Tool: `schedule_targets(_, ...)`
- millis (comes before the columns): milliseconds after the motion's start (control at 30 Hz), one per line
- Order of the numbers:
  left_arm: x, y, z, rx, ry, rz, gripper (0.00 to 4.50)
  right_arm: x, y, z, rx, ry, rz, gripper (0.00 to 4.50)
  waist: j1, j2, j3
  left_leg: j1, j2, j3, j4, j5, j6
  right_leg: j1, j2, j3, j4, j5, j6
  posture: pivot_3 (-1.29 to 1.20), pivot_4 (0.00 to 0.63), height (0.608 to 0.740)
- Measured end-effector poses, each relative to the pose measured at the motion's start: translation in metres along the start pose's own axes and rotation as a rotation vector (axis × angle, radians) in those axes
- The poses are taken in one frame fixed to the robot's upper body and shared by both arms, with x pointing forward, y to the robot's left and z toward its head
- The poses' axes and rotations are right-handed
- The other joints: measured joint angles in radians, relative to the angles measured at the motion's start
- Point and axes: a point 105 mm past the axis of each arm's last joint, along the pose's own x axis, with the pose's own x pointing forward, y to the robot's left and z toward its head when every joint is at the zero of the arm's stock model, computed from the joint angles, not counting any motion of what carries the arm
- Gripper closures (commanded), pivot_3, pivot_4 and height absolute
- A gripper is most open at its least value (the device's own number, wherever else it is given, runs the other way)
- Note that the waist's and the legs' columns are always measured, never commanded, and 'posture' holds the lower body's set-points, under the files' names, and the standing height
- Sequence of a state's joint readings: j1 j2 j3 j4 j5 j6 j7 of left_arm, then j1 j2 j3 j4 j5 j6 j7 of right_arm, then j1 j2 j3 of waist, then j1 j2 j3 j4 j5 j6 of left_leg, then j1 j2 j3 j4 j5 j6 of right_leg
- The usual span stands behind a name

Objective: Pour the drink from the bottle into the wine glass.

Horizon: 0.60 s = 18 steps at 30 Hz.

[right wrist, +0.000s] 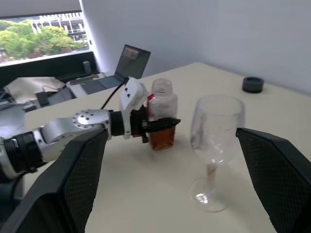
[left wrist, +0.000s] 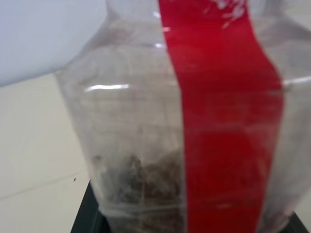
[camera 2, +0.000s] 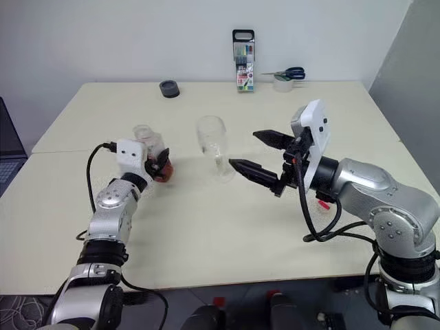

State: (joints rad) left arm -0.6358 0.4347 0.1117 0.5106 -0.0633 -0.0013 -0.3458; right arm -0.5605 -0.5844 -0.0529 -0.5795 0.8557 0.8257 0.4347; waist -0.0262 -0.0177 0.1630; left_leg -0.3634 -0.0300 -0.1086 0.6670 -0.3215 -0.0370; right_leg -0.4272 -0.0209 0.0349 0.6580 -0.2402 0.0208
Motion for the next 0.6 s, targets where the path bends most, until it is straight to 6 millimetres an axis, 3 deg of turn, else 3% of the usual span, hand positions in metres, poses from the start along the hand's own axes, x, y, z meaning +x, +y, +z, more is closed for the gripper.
schedule_targets(133,0.018,0.004,0.055,0.137,-0.114,-0.076,2.86,0.003,-0.006,-0.006,-0.059,-0.043,-0.067,0.00,0.000,0.000,0.000,0.000,-0.001,0.002,0.000,0.000,0.000,-0.001,0.000,-0.001,0.000,0.000,0.000,0.00,0.150,0.740)
schedule_targets(200,0.023,0.002,0.071,0.197,-0.142,-0.115,2.86,0.006,-0.007,-0.006,-0.075,-0.062,-0.080,0.00,0.000,0.000,0.000,0.000,-0.002,0.003,0.000,0.000,0.000,-0.002,-0.001,0.000,0.000,0.000,0.001,0.00,0.150,0.740)
schedule_targets(433,0.035,-0.014,0.070,0.373,-0.088,-0.253,2.86,0.016,-0.004,-0.009,-0.084,-0.098,-0.089,0.00,-0.004,-0.001,0.000,-0.004,-0.001,0.007,0.000,0.000,0.000,-0.010,0.000,0.003,0.004,0.000,0.000,0.00,0.150,0.740)
schedule_targets(600,0.039,-0.011,0.091,0.572,-0.115,-0.298,2.86,0.019,-0.004,-0.009,-0.087,-0.111,-0.103,0.00,-0.004,-0.001,0.000,-0.006,-0.002,0.007,0.000,0.000,0.000,-0.013,0.000,0.003,0.005,0.000,0.000,0.00,0.150,0.740)
